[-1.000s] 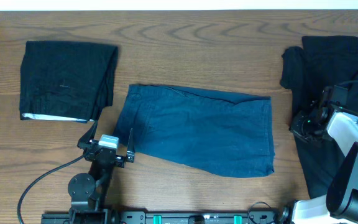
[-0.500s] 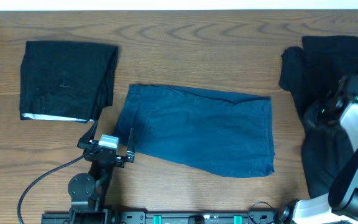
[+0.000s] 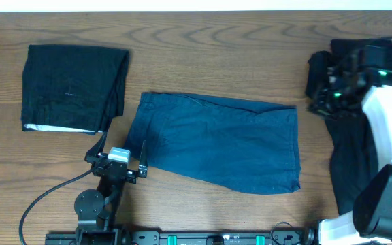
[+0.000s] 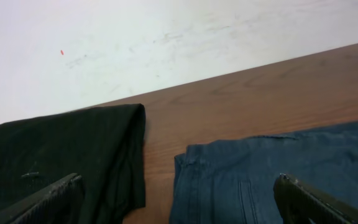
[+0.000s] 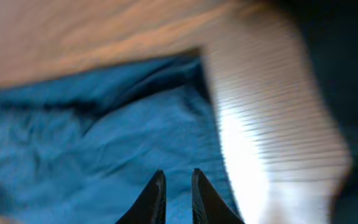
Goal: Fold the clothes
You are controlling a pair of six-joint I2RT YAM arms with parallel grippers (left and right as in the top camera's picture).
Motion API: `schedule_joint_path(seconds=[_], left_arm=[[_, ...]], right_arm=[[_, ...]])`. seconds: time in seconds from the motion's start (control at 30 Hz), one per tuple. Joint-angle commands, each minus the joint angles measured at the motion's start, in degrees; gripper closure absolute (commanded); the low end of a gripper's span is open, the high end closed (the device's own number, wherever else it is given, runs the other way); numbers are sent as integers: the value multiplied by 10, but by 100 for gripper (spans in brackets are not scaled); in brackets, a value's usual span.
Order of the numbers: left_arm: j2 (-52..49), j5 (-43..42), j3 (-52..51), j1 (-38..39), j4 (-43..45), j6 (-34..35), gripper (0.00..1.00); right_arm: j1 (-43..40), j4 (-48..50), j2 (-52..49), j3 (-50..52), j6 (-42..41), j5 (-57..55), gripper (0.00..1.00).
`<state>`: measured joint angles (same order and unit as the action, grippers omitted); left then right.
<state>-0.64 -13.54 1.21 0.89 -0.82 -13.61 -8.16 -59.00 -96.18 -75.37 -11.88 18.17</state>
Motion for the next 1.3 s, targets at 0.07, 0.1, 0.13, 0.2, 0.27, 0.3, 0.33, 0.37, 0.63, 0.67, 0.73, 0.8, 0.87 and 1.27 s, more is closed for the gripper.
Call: schedule_joint_path(seconds=[0.07,0.1,0.13,0.2,0.27,0.3,0.33,0.37,0.63,0.67,0.73,0.8,0.87,1.27], left_arm=[[-1,-7,-10,2,-19,-7,2],[-1,-7,-10,2,-19,-7,2],[-1,-7,-10,2,-19,-7,2],[-1,-7,-10,2,-19,-7,2],[-1,-7,-10,2,-19,-7,2],[-1,-7,-10,2,-19,-7,2],[-1,-7,-10,2,-19,-7,2],[-1,-7,-10,2,-19,-7,2],[-1,-7,-10,2,-18,-7,2],[-1,-7,-10,2,-18,-7,2],[-1,-8,-10,2,-17,-7,2],[-1,-8,-10,2,-14,-7,2],[-1,-7,-10,2,-15,-13,2],[-29,-81,31,2,-15,80,2]], right_arm=[[78,0,-1,22,25,-17,89],[92,6,-1,33,25,-31,89],[102,11,-1,42,25,-40,90],[118,25,-2,63,13,-62,91],[131,52,-2,94,1,-77,92],[135,71,-2,109,1,-78,94],[138,93,-2,126,-2,-77,96],[140,116,-2,143,-3,-77,99],[143,299,-3,275,-14,-78,99],[144,323,-3,288,-20,-78,99],[143,362,-3,307,-33,-79,99],[143,385,-4,314,-41,-84,99],[144,397,-6,314,-55,-104,99],[145,424,-6,314,-63,-151,99]])
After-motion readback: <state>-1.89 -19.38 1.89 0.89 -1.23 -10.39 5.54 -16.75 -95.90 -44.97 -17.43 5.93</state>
